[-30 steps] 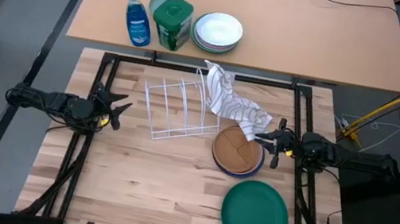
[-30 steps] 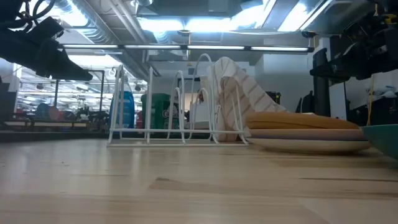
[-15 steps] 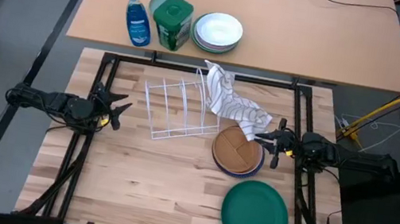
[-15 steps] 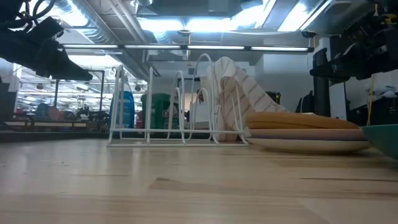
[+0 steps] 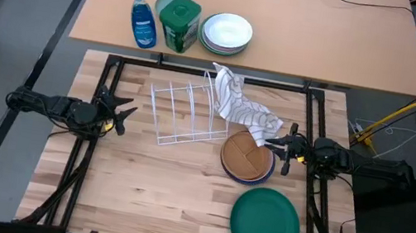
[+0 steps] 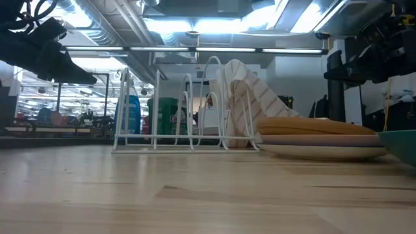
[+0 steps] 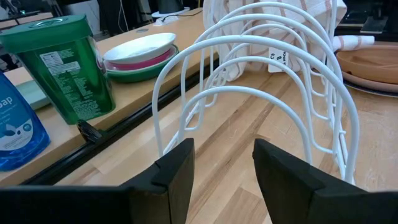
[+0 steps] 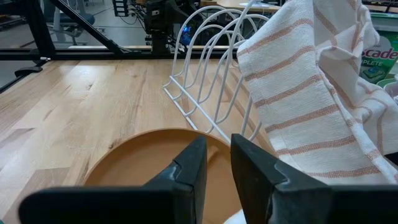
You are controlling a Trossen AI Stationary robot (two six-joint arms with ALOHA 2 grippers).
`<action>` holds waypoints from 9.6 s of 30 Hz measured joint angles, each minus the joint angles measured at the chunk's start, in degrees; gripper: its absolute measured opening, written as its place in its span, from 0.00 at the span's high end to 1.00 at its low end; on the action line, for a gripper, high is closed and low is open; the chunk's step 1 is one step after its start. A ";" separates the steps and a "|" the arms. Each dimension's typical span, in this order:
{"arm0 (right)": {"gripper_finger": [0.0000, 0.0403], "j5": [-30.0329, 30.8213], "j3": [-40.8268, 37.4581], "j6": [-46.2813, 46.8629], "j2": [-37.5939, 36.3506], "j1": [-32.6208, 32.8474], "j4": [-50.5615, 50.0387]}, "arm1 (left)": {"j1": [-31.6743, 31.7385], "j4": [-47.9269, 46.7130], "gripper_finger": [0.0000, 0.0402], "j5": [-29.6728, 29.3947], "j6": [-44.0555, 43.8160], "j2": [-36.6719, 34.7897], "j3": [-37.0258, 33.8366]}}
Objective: Sort dishes
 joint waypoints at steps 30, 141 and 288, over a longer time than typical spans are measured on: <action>0.81 -9.18 0.04 25.13 0.00 -0.02 7.99 | -0.02 -0.01 0.61 0.01 -21.36 0.00 0.00; 0.45 -27.24 22.27 47.93 58.88 19.56 -29.75 | -0.01 -3.43 0.61 0.04 -27.92 0.03 0.01; 0.98 -61.64 19.72 79.55 58.86 1.86 17.98 | 1.32 50.00 0.61 91.37 30.12 95.02 55.66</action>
